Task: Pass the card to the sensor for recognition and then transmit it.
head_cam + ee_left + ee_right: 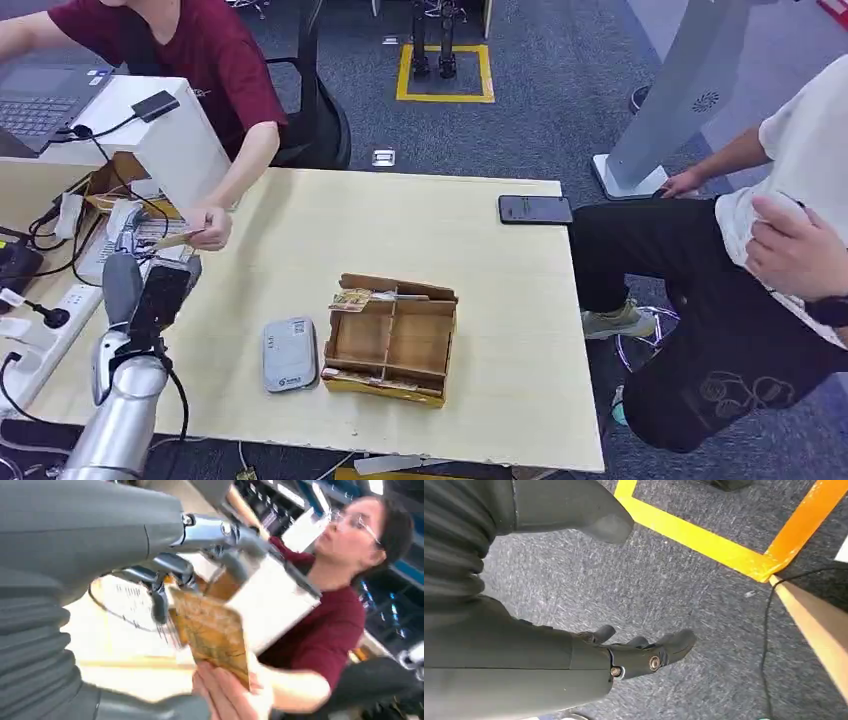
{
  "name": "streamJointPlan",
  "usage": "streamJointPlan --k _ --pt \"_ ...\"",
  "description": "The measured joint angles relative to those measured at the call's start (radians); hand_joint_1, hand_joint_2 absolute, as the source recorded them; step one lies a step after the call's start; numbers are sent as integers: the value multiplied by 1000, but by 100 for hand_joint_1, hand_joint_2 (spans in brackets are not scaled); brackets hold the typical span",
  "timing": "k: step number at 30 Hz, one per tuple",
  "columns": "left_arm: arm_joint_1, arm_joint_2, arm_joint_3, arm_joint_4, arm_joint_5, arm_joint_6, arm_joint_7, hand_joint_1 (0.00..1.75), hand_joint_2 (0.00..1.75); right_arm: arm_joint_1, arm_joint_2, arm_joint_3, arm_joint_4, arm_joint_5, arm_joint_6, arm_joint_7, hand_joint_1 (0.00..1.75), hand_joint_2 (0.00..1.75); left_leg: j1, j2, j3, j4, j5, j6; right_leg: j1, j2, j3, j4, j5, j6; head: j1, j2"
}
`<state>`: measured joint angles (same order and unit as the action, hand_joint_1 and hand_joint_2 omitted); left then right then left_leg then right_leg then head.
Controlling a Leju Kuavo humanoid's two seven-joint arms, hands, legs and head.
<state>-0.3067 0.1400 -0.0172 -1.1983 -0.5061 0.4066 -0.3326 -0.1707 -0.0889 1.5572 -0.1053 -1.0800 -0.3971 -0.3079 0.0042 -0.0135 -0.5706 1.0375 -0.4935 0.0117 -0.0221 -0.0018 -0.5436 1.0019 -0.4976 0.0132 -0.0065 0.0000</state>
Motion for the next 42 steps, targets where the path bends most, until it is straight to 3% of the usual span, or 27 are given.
streamJointPlan --k 3,8,10,11,13,15,18,21,24,27,30,42 --pt "51 -5 0 -68 88 -82 -55 0 175 9 0 -2 0 -21 -4 -11 0 175 0 2 0 0 0 0 0 2 0 0 0 0 0 0" --pt "201 -3 -18 -247 90 -160 -142 0 175 31 0 -5 3 -40 -2 -14 0 175 0 2 -1 0 -1 0 0 2 -2 0 -1 0 0 0" --pt "261 7 -39 -313 34 -177 -191 0 175 36 -1 -5 3 -44 0 -14 0 175 0 2 -1 0 -1 0 0 2 -3 0 -1 0 0 0" --pt "294 21 -68 -362 -48 -167 -215 0 175 39 -3 -5 4 -47 1 -13 0 175 0 2 -1 0 -1 0 0 2 -3 0 -1 0 0 0" --pt "343 46 -123 -415 -160 -143 -233 0 175 42 -6 -5 6 -51 5 -10 0 175 0 1 -2 0 -1 0 0 1 -3 -1 -1 0 0 0" --pt "381 68 -192 -461 -198 -128 -239 0 175 41 -8 -5 6 -53 11 -8 0 175 0 2 -1 0 -1 0 0 1 -3 -1 -1 0 0 0" --pt "393 87 -270 -487 -314 -75 -215 0 175 39 -8 -5 7 -53 17 -8 0 175 0 1 -2 0 -1 1 0 0 -2 -1 0 1 0 0" --pt "392 119 -362 -487 -459 22 -184 0 175 31 -8 -5 7 -51 18 -5 0 175 0 1 -1 0 -1 1 0 1 -2 -1 1 1 0 0" --pt "380 129 -439 -481 -577 111 -114 0 175 26 -8 -3 7 -45 18 5 0 175 0 1 -1 0 0 1 0 0 -2 -1 1 1 0 0" --pt "359 140 -500 -452 -643 155 -46 0 175 20 -8 -2 6 -37 18 8 0 175 0 1 -1 0 0 1 0 0 -2 -1 1 1 0 0" --pt "338 148 -534 -417 -676 182 -11 0 175 17 -8 -1 6 -34 18 8 0 175 0 1 -1 0 0 1 0 0 -2 -1 1 1 0 0" --pt "313 162 -579 -366 -685 191 -4 0 175 14 -8 0 6 -33 18 7 0 175 0 1 -2 0 0 1 0 0 -2 -1 1 1 0 0"
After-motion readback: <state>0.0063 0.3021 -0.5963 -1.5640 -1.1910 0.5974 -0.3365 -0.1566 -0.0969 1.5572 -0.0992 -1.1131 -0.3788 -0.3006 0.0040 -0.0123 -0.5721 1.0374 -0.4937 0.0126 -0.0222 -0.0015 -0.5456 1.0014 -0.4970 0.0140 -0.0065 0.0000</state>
